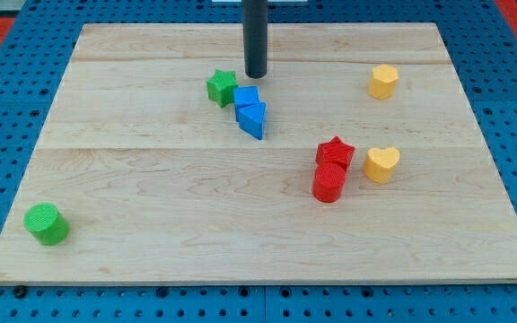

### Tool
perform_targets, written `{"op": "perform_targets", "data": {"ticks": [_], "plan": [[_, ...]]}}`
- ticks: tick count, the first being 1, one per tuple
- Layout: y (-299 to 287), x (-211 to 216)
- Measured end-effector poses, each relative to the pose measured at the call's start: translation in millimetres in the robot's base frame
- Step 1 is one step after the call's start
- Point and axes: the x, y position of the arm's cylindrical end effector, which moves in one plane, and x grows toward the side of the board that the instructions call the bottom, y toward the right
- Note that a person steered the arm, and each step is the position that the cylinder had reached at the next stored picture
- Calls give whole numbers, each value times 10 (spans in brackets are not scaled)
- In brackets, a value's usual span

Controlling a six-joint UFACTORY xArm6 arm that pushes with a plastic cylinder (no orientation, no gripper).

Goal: Push the green star to the green circle

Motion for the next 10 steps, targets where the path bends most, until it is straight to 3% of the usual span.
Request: {"op": "perform_targets", "data": {"ticks": [2,3,5,10], "plan": [[-617,100],[-625,272],[-1179,763],[-1172,1955]]}}
